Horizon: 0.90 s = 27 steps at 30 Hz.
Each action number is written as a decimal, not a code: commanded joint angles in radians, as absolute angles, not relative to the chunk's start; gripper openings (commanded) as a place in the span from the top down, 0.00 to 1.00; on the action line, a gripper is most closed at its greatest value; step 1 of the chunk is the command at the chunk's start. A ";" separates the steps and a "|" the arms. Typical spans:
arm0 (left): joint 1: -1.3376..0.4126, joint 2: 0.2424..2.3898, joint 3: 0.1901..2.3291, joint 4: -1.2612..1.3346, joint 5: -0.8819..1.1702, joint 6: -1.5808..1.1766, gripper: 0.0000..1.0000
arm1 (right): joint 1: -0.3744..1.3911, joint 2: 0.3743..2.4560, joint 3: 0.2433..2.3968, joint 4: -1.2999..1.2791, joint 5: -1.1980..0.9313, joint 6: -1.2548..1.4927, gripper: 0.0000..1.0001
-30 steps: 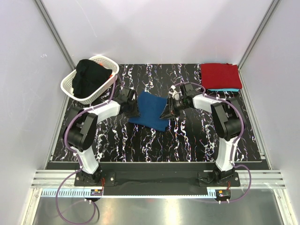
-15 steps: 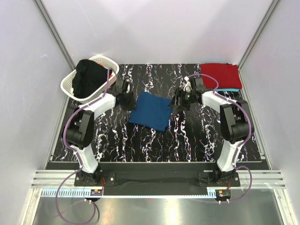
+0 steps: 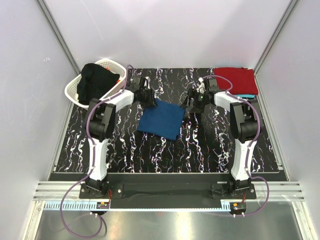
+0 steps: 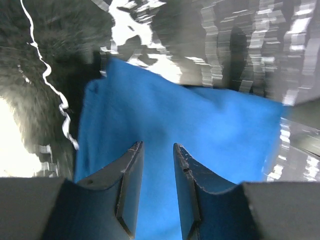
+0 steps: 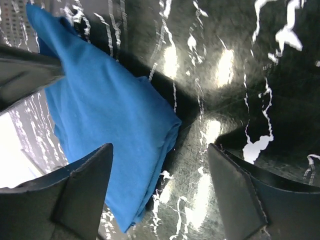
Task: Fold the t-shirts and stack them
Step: Fold the tshirt
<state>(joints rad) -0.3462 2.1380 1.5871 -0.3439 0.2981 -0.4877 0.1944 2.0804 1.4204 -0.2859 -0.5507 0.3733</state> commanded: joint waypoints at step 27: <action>-0.284 2.255 1.684 -0.298 0.411 -0.489 0.65 | 0.284 2.129 1.425 -0.281 -0.401 0.721 0.21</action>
<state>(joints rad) -0.2867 2.2398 1.6550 -0.3122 0.3943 -0.4942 0.2508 2.1452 1.4662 -0.2298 -0.4850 0.6289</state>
